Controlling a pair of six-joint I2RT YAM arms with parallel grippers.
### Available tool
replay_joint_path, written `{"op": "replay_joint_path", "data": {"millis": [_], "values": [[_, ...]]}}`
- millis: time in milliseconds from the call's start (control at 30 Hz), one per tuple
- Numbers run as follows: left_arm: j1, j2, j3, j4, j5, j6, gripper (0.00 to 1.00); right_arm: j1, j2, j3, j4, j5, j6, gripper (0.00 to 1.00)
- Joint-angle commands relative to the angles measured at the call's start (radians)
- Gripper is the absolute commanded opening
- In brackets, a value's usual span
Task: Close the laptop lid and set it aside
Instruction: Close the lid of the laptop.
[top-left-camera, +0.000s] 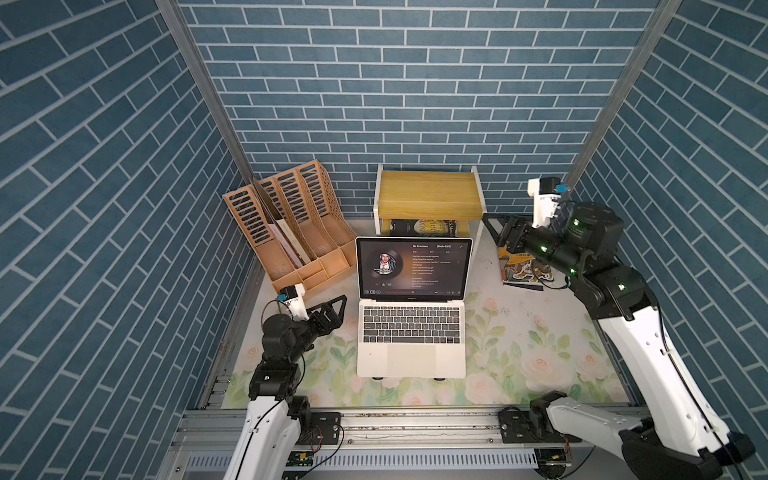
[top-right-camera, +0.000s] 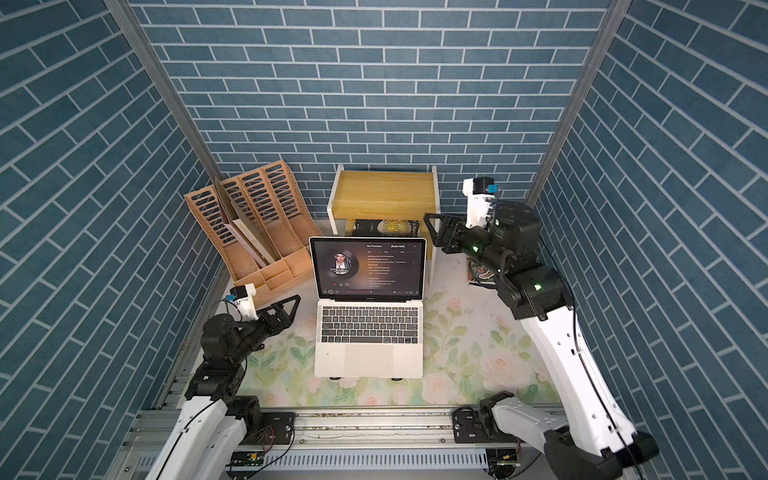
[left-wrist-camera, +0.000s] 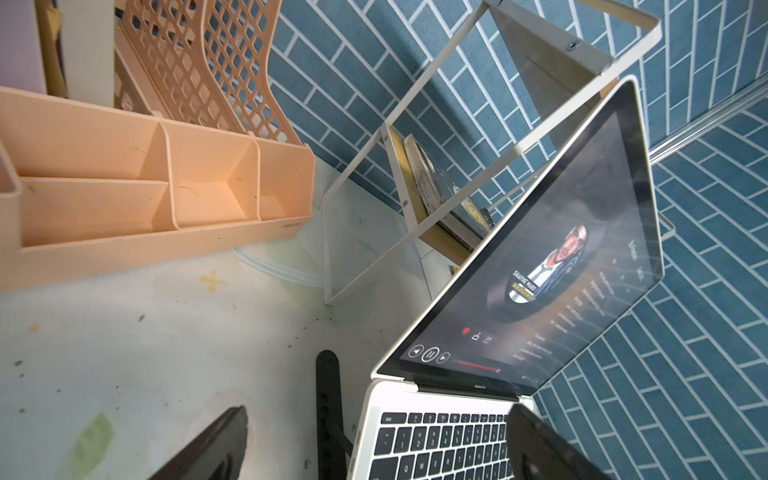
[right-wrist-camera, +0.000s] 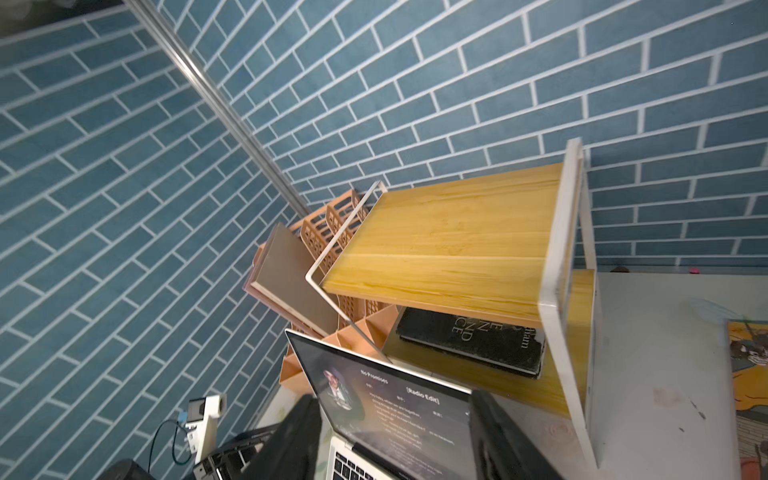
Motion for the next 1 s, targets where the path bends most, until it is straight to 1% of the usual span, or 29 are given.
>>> {"op": "replay_joint_path", "data": {"millis": [0, 100, 233, 300, 367, 567, 833, 967], "values": [[-0.001, -0.009, -0.005, 0.028, 0.038, -0.011, 1.00, 0.049, 0.107, 0.114, -0.193, 0.111, -0.015, 0.57], [-0.001, -0.009, -0.016, 0.026, 0.015, -0.011, 0.99, 0.068, 0.182, 0.178, -0.265, 0.160, 0.014, 0.48], [-0.001, 0.012, -0.030, 0.027, 0.016, -0.002, 1.00, 0.103, 0.248, 0.243, -0.336, 0.238, 0.008, 0.43], [-0.002, 0.022, -0.030, 0.021, 0.020, 0.006, 1.00, 0.113, 0.271, 0.267, -0.358, 0.272, 0.003, 0.36], [-0.002, 0.028, -0.027, 0.014, 0.021, 0.011, 1.00, 0.115, 0.294, 0.282, -0.366, 0.303, -0.006, 0.33], [-0.001, 0.029, -0.033, 0.005, 0.041, 0.015, 1.00, 0.117, 0.377, 0.371, -0.454, 0.349, -0.037, 0.31], [-0.007, 0.031, -0.047, -0.033, 0.070, 0.056, 1.00, 0.125, 0.424, 0.423, -0.484, 0.357, -0.052, 0.30], [-0.056, 0.037, -0.062, -0.027, 0.026, 0.057, 1.00, 0.139, 0.449, 0.447, -0.510, 0.352, -0.062, 0.29]]}}
